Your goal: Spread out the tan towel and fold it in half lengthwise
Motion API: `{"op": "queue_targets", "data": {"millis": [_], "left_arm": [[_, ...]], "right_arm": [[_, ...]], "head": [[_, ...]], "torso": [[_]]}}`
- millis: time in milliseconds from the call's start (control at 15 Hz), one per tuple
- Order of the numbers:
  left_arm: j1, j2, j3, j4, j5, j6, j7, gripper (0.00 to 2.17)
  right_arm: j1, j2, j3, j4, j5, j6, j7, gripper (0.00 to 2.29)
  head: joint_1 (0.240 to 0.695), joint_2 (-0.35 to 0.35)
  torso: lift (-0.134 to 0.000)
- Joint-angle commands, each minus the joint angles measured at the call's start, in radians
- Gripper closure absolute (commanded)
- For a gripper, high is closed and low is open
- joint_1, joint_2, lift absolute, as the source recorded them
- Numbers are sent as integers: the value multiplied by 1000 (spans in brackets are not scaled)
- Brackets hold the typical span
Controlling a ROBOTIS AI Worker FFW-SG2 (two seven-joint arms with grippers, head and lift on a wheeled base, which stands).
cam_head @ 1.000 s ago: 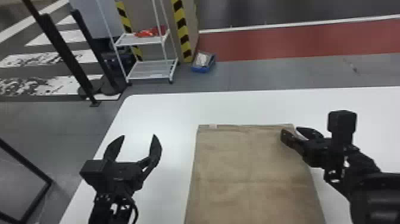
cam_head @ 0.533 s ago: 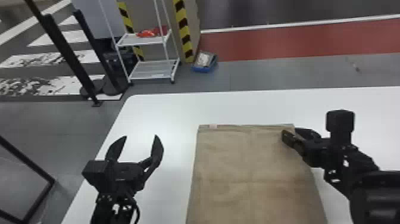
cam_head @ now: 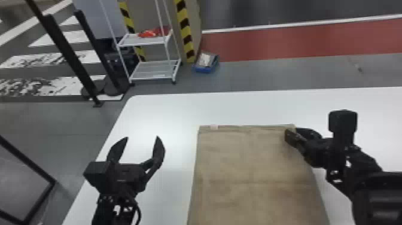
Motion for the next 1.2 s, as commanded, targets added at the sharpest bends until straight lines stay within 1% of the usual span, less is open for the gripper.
{"op": "queue_targets", "data": {"millis": [0,200,267,333,733,933,1067,1133], "left_arm": [[0,1,0,2,1,0,0,83],[0,1,0,4,1,0,-1,83],[0,2,0,4,1,-3,-3,83],[0,1,0,4,1,-3,-3,83],[2,2,0,4,3,-6,-3,83],[2,2,2,2,3,-9,-3,83],[2,2,9,1,4,-9,-3,83],[2,4,15,1,4,-12,-3,83]], "right_arm": [[-3,1,0,1,2,6,0,880],[-9,1,-2,5,2,9,0,890],[-9,1,-2,5,-1,9,0,1004],[-3,1,-3,1,-6,9,0,1031],[29,1,-5,-40,-13,-15,0,1031],[71,1,3,-124,-16,-25,0,1031],[120,1,34,-223,-19,-25,4,1031],[148,1,61,-284,-30,-25,4,1031]], "head": [[695,230],[695,229],[695,229],[695,228],[695,230],[695,232],[695,235],[695,250]], "torso": [[-125],[-125],[-125],[-125],[-125],[-125],[-125],[-125]]}}
